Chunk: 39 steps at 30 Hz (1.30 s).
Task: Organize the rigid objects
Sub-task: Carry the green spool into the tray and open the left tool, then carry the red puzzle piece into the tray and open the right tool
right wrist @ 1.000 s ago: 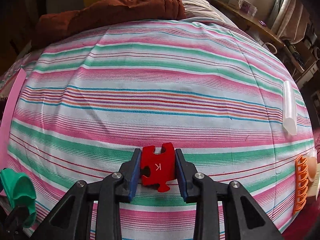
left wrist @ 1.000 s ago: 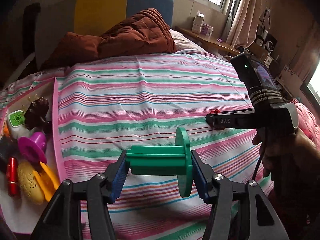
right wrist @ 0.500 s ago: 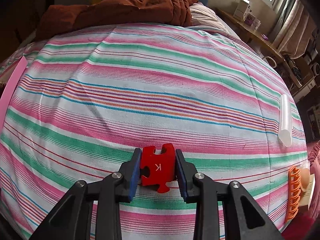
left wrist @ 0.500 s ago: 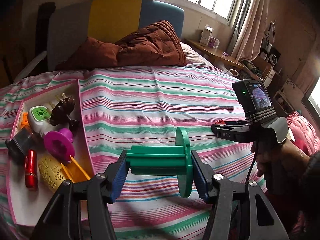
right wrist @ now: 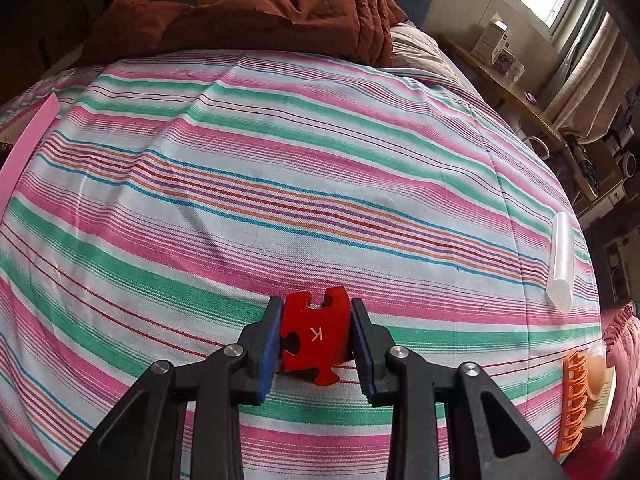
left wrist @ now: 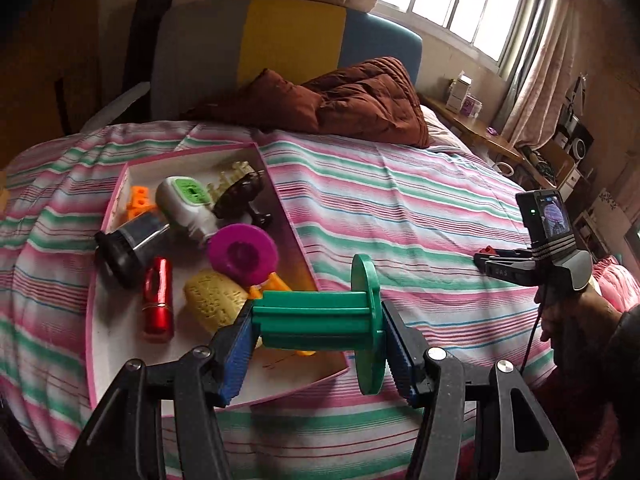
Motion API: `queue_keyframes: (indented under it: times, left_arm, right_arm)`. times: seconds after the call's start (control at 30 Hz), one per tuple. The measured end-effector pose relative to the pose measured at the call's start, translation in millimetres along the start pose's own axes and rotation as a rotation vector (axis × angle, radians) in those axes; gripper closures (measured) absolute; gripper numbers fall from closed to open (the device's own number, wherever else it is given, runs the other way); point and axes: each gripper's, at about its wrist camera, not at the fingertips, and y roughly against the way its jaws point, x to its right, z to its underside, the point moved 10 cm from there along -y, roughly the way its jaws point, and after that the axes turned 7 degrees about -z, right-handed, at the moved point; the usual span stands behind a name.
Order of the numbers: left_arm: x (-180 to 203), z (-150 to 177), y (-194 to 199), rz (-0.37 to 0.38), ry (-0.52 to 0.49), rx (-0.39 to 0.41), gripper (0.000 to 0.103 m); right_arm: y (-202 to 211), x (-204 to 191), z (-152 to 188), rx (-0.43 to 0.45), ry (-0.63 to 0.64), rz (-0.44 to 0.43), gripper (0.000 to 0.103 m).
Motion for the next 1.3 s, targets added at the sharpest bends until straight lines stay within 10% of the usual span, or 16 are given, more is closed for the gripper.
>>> queue_keyframes:
  times: [0.77, 1.3]
  left_arm:
    - [-101.4, 31.6, -46.4, -0.174, 0.072, -0.137, 0.044]
    - [-103.9, 15.5, -40.3, -0.263, 0.086, -0.060, 0.031]
  right_arm:
    - [1.9, -1.5, 1.0, 0.003, 0.015, 0.019, 0.070]
    - [1.7, -1.6, 1.4, 0.003, 0.010, 0.019, 0.070]
